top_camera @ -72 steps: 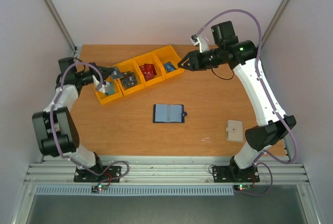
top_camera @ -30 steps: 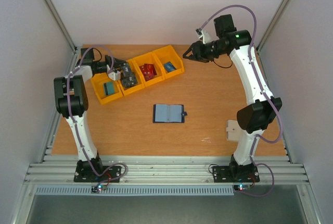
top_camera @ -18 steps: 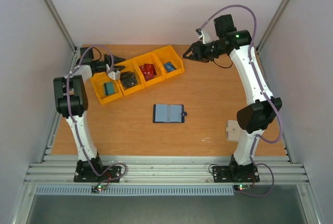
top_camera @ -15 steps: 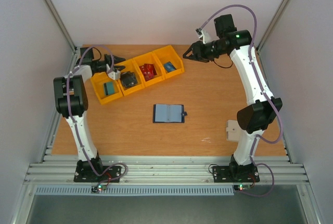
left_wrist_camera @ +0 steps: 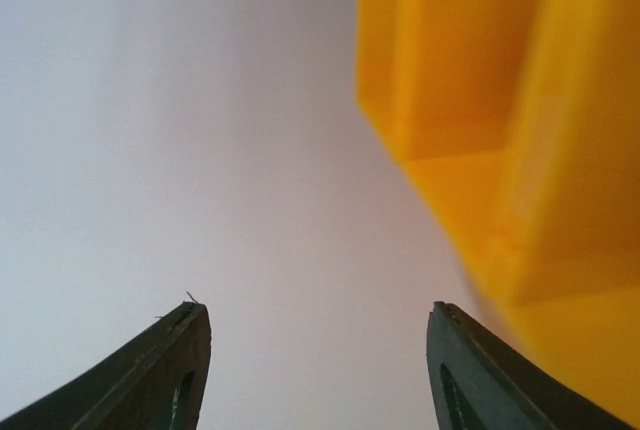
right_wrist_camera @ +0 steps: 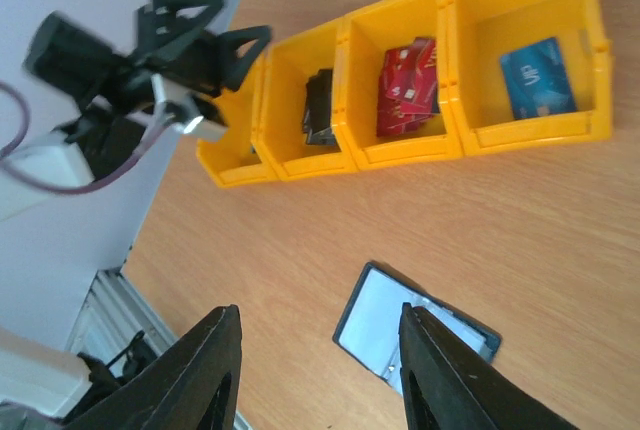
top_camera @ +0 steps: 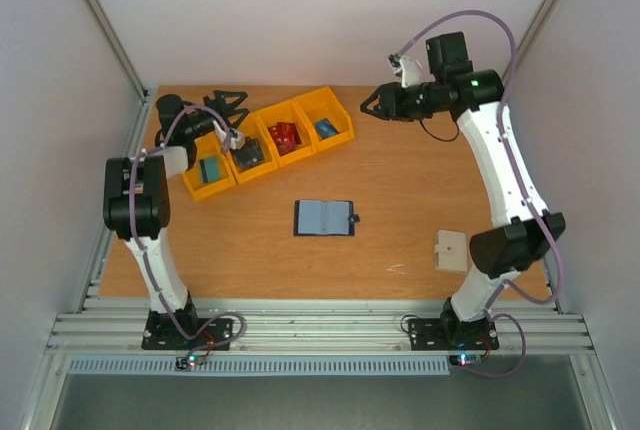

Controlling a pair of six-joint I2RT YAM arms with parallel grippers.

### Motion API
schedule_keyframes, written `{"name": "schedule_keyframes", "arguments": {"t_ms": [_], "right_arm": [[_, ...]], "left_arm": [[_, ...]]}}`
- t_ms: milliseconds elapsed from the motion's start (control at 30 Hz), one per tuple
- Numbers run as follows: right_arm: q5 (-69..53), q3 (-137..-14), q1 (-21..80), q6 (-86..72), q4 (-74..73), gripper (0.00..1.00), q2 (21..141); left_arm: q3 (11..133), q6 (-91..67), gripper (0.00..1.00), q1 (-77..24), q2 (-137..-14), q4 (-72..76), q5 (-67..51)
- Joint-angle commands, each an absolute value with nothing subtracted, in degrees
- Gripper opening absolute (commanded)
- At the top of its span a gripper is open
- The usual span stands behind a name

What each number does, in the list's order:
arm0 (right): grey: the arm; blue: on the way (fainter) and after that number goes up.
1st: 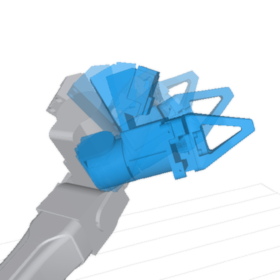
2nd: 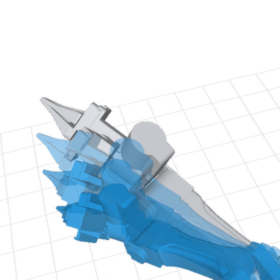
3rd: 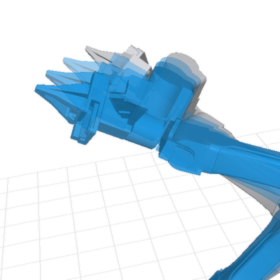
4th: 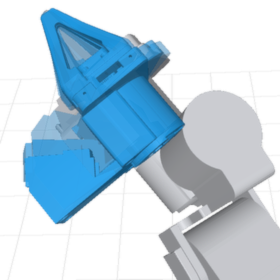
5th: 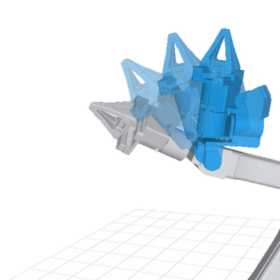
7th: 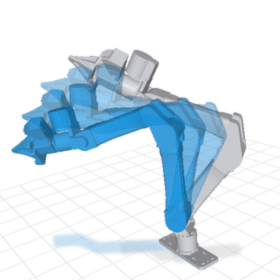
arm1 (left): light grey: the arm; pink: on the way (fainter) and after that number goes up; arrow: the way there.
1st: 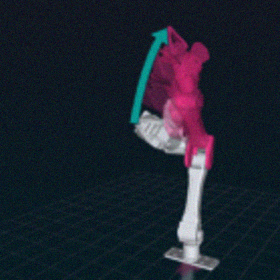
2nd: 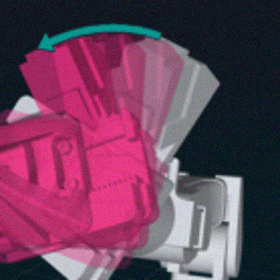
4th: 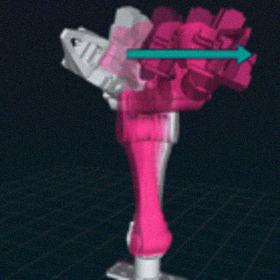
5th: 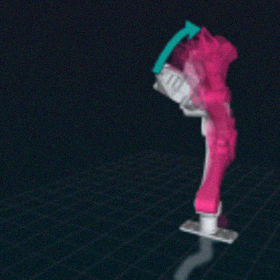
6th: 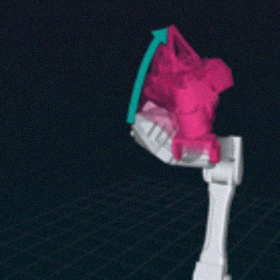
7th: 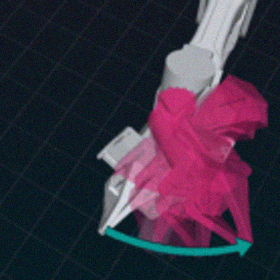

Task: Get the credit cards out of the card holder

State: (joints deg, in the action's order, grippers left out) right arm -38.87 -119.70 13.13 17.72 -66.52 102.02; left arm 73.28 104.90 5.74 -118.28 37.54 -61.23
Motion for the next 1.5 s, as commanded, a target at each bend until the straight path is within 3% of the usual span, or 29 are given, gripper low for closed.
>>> {"name": "schedule_keyframes", "arguments": {"t_ms": [0, 100, 300, 333, 367, 400, 533, 767, 1000, 1267, 1367, 1467], "right_arm": [[-32.04, -110.95, 11.48, 15.42, -57.51, 0.46, 92.67], [-27.81, -101.85, 8.86, 13.0, -50.13, 0.52, 84.76], [-19.41, -86.78, 3.47, 13.07, -43.42, 0.74, 71.88], [-17.91, -84.11, 2.91, 13.59, -42.84, 0.82, 70.0], [-16.66, -82.11, 2.31, 14.28, -42.35, 0.95, 68.49], [-15.2, -80.22, 1.87, 14.97, -41.95, 0.98, 67.0], [-8.28, -72.13, 1.13, 17.47, -38.71, 0.99, 61.8], [4.87, -52.06, 1.03, 19.11, -19.67, 0.98, 51.04], [9.21, -33.75, 0.97, 22.06, 2.13, 0.99, 51.15], [11.38, -14.9, 0.93, 26.64, 46.15, 0.99, 68.73], [10.18, -12.86, 0.92, 26.22, 56.94, 0.98, 78.48], [7.58, -12.26, 0.82, 25.84, 67.46, 0.99, 86.26]], "left_arm": [[64.05, 83.42, 0.67, 4.08, -105.94, 64.96, -57.32], [57.34, 79.59, 0.7, 2.12, -95.93, 59.82, -50.63], [52.94, 69.96, 0.77, -3.17, -74.9, 30.9, -35.61], [54.29, 66.97, 0.8, -3.77, -72.4, 24.57, -33.38], [56.3, 61.96, 0.91, -4.34, -70.17, 17.66, -31.32], [59.24, 53.72, 0.98, -4.61, -68.62, 10.11, -29.45], [63.77, 23.98, 0.99, -4.66, -64.57, -6.51, -20.42], [48.81, -7.54, 0.99, -3.12, -54.19, -6.57, -2.86], [30.26, -14.73, 0.99, -1.72, -51.63, 7.48, 14.73], [15.49, -0.53, 0.99, -1.59, -59.14, 37.01, 6.11], [13.54, 3.75, 0.99, -1.54, -63.84, 40.03, -1.13], [13.91, 2.81, 0.99, -1.52, -67.92, 43.67, -0.89]]}}
